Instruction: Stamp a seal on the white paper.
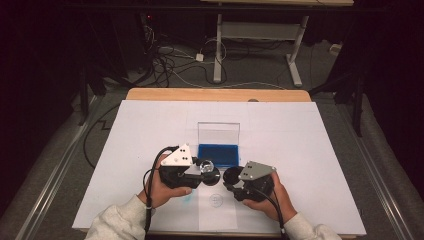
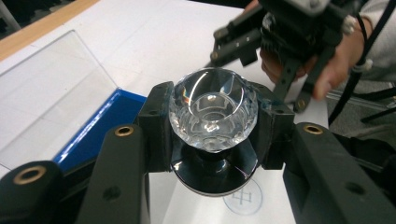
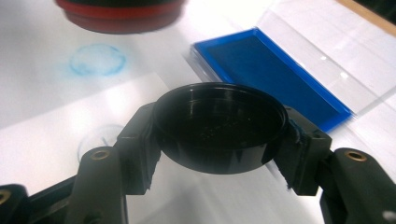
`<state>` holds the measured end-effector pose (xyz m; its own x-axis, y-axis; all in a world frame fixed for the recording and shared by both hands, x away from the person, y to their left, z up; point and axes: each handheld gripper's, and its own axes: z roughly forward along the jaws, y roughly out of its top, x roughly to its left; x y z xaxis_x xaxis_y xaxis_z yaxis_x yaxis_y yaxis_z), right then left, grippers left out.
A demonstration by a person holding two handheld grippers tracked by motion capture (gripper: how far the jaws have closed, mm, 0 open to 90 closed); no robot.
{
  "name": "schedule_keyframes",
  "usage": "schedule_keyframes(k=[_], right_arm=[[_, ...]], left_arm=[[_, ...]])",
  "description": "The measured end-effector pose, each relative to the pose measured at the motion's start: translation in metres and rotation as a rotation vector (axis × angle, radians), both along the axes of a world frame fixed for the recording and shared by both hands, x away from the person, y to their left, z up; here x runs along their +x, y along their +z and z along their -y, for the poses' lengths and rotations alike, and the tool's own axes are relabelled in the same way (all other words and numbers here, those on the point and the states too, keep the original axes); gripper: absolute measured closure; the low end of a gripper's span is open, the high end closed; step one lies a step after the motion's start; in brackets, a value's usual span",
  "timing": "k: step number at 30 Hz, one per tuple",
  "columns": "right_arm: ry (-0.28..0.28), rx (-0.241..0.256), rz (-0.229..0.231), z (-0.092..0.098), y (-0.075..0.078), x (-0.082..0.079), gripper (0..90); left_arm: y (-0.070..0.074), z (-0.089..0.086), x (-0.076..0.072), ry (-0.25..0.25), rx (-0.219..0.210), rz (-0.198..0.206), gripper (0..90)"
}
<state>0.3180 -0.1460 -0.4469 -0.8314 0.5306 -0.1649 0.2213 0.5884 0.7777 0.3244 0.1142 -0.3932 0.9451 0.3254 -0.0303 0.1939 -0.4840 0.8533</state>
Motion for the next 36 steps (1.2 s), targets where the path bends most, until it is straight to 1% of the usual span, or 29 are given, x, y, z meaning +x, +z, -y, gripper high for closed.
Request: schedule_keyframes(k=[2, 5, 7, 12, 14, 16, 19, 21, 27, 29, 33, 36], right_arm=[[-0.006, -0.003, 0.007, 0.007, 0.001, -0.002, 38.6], [-0.03, 0.009, 0.011, 0.017, 0.003, -0.006, 38.6], [-0.04, 0.018, 0.01, 0.024, 0.005, -0.008, 38.6], [-0.065, 0.016, 0.017, 0.038, 0.006, -0.012, 38.6], [-0.071, 0.023, 0.016, 0.041, 0.006, -0.014, 38.6], [-0.078, 0.018, 0.021, 0.045, 0.006, -0.015, 38.6], [-0.086, 0.018, 0.024, 0.049, 0.006, -0.016, 38.6], [-0.09, 0.021, 0.025, 0.052, 0.007, -0.017, 38.6], [-0.111, 0.015, 0.025, 0.062, 0.007, -0.019, 38.6], [-0.121, 0.013, 0.025, 0.065, 0.006, -0.019, 38.6], [-0.137, 0.017, 0.024, 0.074, 0.006, -0.02, 38.6], [-0.15, 0.021, 0.025, 0.079, 0.007, -0.02, 38.5]], left_arm=[[-0.001, 0.002, -0.002, -0.009, 0.008, -0.002, 54.6], [-0.004, 0.005, -0.007, -0.026, 0.027, -0.004, 54.5], [-0.007, 0.008, -0.01, -0.037, 0.047, -0.003, 54.5], [-0.014, 0.014, -0.015, -0.058, 0.084, -0.012, 54.5], [-0.017, 0.015, -0.016, -0.061, 0.088, -0.018, 54.5], [-0.018, 0.016, -0.017, -0.066, 0.106, -0.014, 54.6], [-0.021, 0.018, -0.017, -0.065, 0.112, -0.021, 54.6], [-0.024, 0.019, -0.018, -0.068, 0.13, -0.018, 54.5], [-0.031, 0.024, -0.019, -0.085, 0.156, -0.033, 54.5], [-0.033, 0.025, -0.019, -0.09, 0.172, -0.031, 54.5], [-0.038, 0.027, -0.019, -0.094, 0.185, -0.04, 54.5], [-0.039, 0.029, -0.019, -0.1, 0.196, -0.038, 54.5]])
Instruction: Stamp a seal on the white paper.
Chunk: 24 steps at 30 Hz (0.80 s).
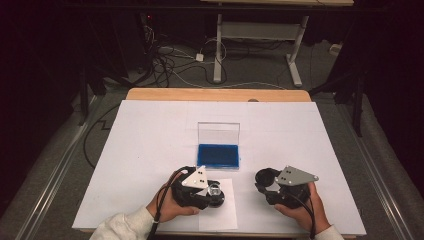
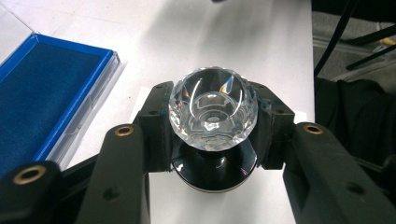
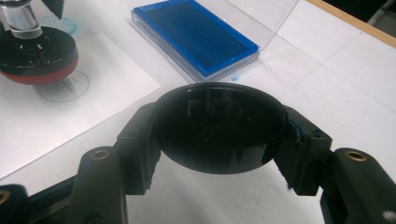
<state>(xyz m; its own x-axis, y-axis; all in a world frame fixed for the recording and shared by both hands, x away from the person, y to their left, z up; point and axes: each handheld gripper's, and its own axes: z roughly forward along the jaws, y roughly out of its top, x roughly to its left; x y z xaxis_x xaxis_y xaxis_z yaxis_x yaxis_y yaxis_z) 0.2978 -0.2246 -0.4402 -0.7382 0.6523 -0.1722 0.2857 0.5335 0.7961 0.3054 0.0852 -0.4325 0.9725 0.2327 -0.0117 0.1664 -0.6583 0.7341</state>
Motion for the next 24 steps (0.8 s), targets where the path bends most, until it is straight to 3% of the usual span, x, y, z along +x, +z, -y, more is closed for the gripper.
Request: schedule_keyframes(k=[4, 11, 16, 19, 24], right_arm=[[-0.013, 0.0, 0.004, 0.005, 0.001, 0.0, 38.6], [-0.02, 0.004, 0.006, 0.009, 0.002, 0.0, 38.6], [-0.015, -0.004, 0.005, 0.008, 0.002, 0.0, 38.6], [-0.013, -0.003, 0.005, 0.008, 0.002, 0.0, 38.6], [-0.019, 0.001, 0.008, 0.009, 0.002, 0.001, 38.5]], left_arm=[[-0.004, 0.004, 0.0, -0.011, 0.012, -0.001, 54.5], [-0.012, 0.011, 0.0, -0.004, 0.081, 0.024, 54.5], [-0.016, 0.01, 0.002, -0.006, 0.07, 0.014, 54.5], [-0.017, 0.01, 0.0, -0.02, 0.085, 0.05, 54.5], [-0.017, 0.011, -0.001, -0.02, 0.105, 0.051, 54.5]])
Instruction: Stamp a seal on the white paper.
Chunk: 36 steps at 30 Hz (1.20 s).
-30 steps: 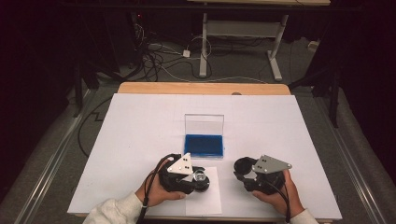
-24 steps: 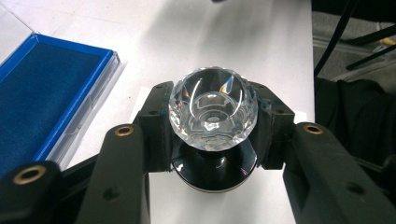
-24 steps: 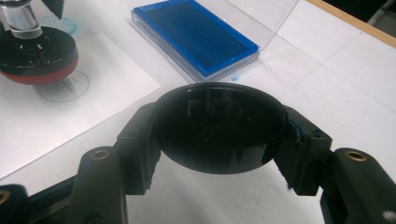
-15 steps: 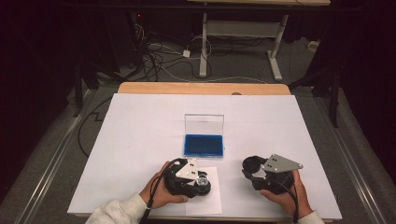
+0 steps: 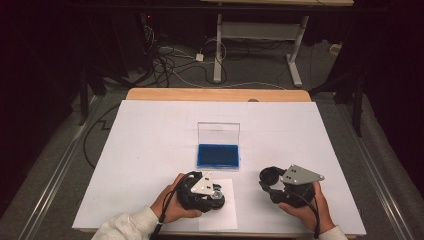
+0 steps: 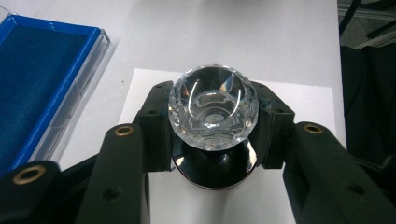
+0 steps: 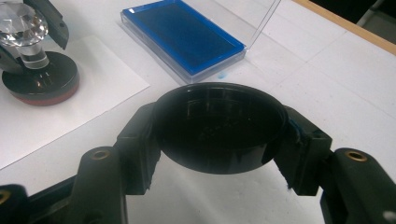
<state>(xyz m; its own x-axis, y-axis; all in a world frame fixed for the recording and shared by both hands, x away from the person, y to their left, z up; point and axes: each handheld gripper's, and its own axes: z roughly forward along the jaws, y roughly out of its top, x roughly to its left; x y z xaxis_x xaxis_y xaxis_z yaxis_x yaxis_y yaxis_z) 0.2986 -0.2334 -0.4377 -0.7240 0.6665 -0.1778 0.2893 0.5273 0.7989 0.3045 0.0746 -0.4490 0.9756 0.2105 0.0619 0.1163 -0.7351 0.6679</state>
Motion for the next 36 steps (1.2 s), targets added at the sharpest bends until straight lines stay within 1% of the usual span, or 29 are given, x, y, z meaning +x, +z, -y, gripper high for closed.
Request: schedule_keyframes(k=[3, 7, 11, 13, 18, 23, 29, 32, 36], right_arm=[[0.0, 0.004, 0.004, -0.0005, 0.0002, -0.0009, 38.5], [0.005, 0.01, 0.011, -0.0012, 0.002, -0.0022, 38.5], [-0.005, 0.021, 0.011, 0.0014, 0.0028, -0.0014, 38.5], [-0.005, 0.019, 0.011, 0.0019, 0.0028, -0.001, 38.5], [0.0, 0.012, 0.012, 0.0005, 0.0025, -0.0011, 38.5], [-0.009, 0.014, 0.012, 0.001, 0.0032, -0.0012, 38.5], [-0.006, 0.017, 0.021, 0.0024, 0.0052, -0.0026, 38.5], [-0.006, 0.019, 0.019, 0.0025, 0.0051, -0.0025, 38.5], [-0.001, 0.017, 0.016, 0.0011, 0.0048, -0.0019, 38.5]], left_arm=[[-0.0001, -0.0001, -0.002, 0.006, 0.009, 0.007, 54.6], [-0.0015, -0.0015, -0.0036, 0.018, 0.0, 0.004, 54.6], [-0.0021, -0.0012, -0.0039, 0.019, -0.004, 0.006, 54.6], [-0.0024, -0.0015, -0.0033, 0.018, -0.008, 0.001, 54.6], [-0.001, 0.0009, -0.0043, 0.019, 0.012, 0.014, 54.5], [-0.0022, -0.0005, -0.003, 0.023, -0.004, 0.0, 54.6], [-0.0029, -0.0007, -0.004, 0.024, -0.005, 0.004, 54.6], [-0.0033, -0.0003, -0.0045, 0.024, -0.006, 0.01, 54.5], [-0.0029, 0.0008, -0.0037, 0.023, -0.002, 0.008, 54.6]])
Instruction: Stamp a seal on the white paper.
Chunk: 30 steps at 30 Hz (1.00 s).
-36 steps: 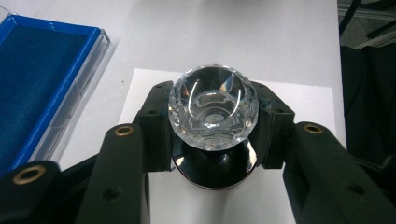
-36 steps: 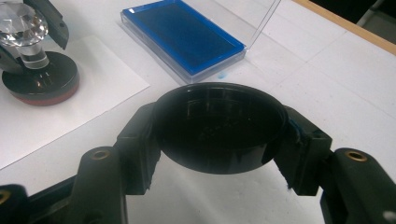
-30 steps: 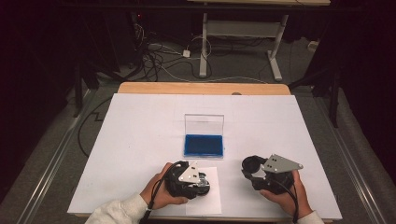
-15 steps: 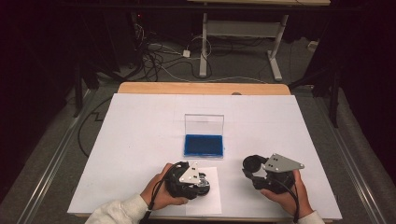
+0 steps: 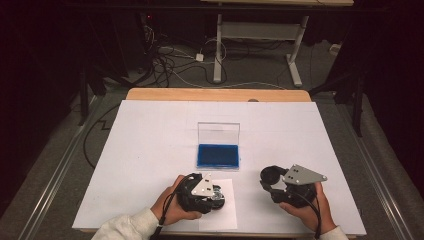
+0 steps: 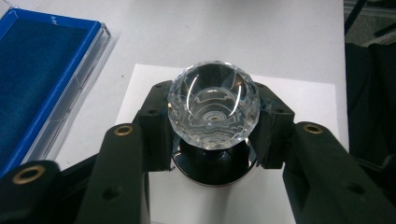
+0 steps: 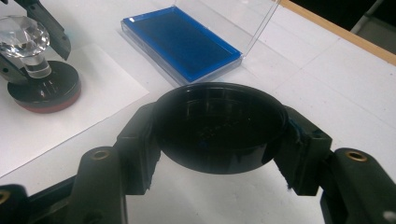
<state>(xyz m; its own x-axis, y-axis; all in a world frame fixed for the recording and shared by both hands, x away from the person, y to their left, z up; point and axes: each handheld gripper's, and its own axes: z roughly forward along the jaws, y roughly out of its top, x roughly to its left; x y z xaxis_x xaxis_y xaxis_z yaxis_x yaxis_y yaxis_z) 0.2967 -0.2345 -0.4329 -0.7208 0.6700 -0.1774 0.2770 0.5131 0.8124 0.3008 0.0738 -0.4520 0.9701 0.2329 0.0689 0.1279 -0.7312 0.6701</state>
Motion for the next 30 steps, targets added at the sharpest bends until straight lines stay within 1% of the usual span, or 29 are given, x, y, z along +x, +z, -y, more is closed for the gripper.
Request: schedule_keyframes(k=[4, 7, 9, 13, 14, 15, 16, 17, 18, 19, 21, 22, 23, 24, 25, 26, 28, 30], right_arm=[[0.005, -0.007, -0.002, -0.001, -0.001, 0.001, 38.5], [0.005, -0.01, -0.002, -0.001, 0.0, 0.0, 38.5], [0.002, -0.01, 0.002, 0.0, 0.0, 0.0, 38.5], [-0.004, -0.008, 0.007, 0.002, 0.001, 0.001, 38.5], [-0.005, -0.007, 0.005, 0.002, 0.001, 0.001, 38.5], [-0.005, -0.008, 0.006, 0.002, 0.001, 0.001, 38.6], [-0.002, -0.007, 0.006, 0.002, 0.001, 0.001, 38.5], [-0.002, -0.008, 0.007, 0.002, 0.001, 0.001, 38.5], [-0.002, -0.009, 0.008, 0.001, 0.002, 0.001, 38.5], [0.001, -0.007, 0.01, 0.002, 0.002, 0.001, 38.5], [-0.005, -0.003, 0.007, 0.002, 0.002, 0.002, 38.5], [-0.003, -0.004, 0.004, 0.003, 0.001, 0.001, 38.5], [0.002, -0.003, 0.002, 0.003, 0.001, 0.002, 38.5], [0.0, -0.005, 0.003, 0.002, 0.001, 0.002, 38.5], [-0.002, -0.003, 0.0, 0.002, 0.001, 0.002, 38.5], [0.0, 0.003, -0.002, 0.003, 0.001, 0.002, 38.5], [0.001, 0.002, -0.001, 0.003, 0.0, 0.003, 38.5], [0.004, 0.003, -0.007, 0.003, 0.0, 0.003, 38.5]], left_arm=[[0.0, -0.001, 0.001, -0.004, 0.003, -0.006, 54.5], [0.0, -0.001, 0.001, -0.005, 0.006, -0.003, 54.5], [0.0, 0.0, 0.0, -0.004, 0.012, 0.003, 54.5], [-0.001, 0.0, -0.002, 0.001, 0.038, 0.029, 54.7], [-0.002, 0.0, -0.001, 0.001, 0.045, 0.014, 54.8], [-0.005, -0.002, 0.003, -0.012, 0.017, -0.067, 56.3], [-0.008, -0.005, 0.005, -0.001, -0.021, -0.09, 57.7], [-0.007, -0.004, 0.005, -0.011, -0.014, -0.075, 57.8], [-0.005, -0.002, 0.002, -0.032, 0.009, -0.04, 57.9], [-0.004, -0.001, 0.002, -0.032, 0.019, -0.032, 58.0], [-0.005, -0.001, 0.004, -0.02, -0.002, -0.051, 58.7], [-0.005, -0.002, 0.006, -0.019, 0.0, -0.058, 59.1], [-0.004, -0.004, 0.008, -0.015, 0.0, -0.062, 60.9], [-0.004, -0.007, 0.01, -0.005, -0.03, -0.075, 64.0], [-0.004, -0.008, 0.012, -0.004, -0.034, -0.089, 68.7], [-0.005, -0.009, 0.013, -0.004, -0.04, -0.097, 68.8], [-0.003, -0.008, 0.011, -0.008, -0.023, -0.082, 69.0], [-0.004, -0.009, 0.012, -0.002, -0.031, -0.092, 69.1]])
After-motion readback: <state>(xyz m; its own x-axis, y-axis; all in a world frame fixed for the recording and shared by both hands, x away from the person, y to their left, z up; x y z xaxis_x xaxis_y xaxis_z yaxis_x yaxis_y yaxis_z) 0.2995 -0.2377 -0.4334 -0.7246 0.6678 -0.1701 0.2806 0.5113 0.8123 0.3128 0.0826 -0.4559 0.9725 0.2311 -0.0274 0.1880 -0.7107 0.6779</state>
